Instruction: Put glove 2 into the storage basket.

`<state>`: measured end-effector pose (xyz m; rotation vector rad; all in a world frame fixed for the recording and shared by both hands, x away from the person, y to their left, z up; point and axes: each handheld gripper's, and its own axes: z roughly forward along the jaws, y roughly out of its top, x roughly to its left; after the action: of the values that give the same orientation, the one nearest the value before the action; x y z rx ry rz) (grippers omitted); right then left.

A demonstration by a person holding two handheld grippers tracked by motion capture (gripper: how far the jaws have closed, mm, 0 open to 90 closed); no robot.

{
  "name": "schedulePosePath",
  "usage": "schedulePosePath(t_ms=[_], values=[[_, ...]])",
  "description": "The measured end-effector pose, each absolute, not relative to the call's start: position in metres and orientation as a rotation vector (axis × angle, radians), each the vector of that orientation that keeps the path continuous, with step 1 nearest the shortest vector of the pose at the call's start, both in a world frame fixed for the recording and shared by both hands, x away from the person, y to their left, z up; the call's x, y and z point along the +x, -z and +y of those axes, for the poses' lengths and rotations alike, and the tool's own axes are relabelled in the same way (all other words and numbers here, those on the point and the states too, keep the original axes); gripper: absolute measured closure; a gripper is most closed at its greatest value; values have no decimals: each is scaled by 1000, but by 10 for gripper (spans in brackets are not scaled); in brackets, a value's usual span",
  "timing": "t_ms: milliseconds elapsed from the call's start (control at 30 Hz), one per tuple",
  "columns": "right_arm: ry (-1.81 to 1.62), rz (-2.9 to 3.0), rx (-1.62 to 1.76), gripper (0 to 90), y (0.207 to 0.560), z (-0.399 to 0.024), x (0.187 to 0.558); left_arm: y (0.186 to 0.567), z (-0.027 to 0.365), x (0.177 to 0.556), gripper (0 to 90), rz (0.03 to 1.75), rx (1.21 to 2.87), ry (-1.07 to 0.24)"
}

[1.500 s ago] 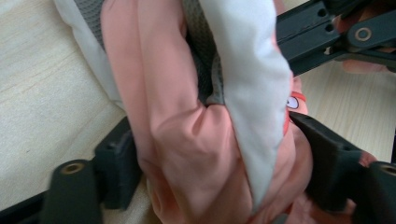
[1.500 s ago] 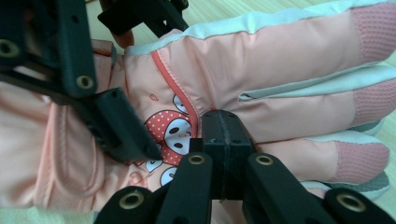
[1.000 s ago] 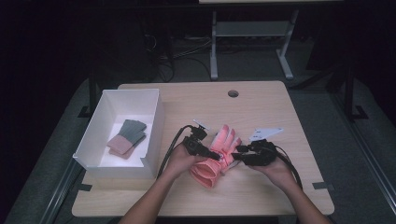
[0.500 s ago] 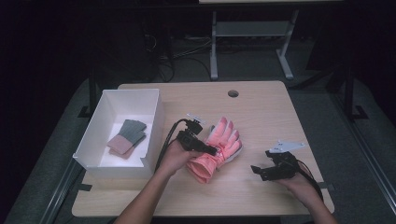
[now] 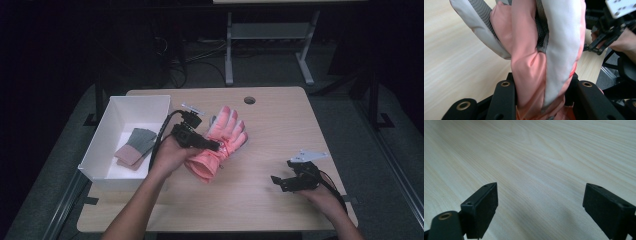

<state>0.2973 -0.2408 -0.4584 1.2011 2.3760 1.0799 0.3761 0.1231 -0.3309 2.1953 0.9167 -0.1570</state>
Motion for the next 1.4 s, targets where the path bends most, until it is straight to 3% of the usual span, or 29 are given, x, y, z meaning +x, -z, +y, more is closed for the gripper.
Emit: schedulePosePath(t_ms=[300,733,1033,1400], values=[[-1079,2362,1187,116,459,-239,300,286,166,377,642,975,2130,52],[-1084,2370,1158,116,460,-230,310,257,273,377,639,1182,1963,-110],[-1075,2375,1159,116,461,-230,310,286,318,385,639,1365,1918,-150],[-1077,2371,1162,117,460,-231,310,343,322,399,633,1480,1956,-86]])
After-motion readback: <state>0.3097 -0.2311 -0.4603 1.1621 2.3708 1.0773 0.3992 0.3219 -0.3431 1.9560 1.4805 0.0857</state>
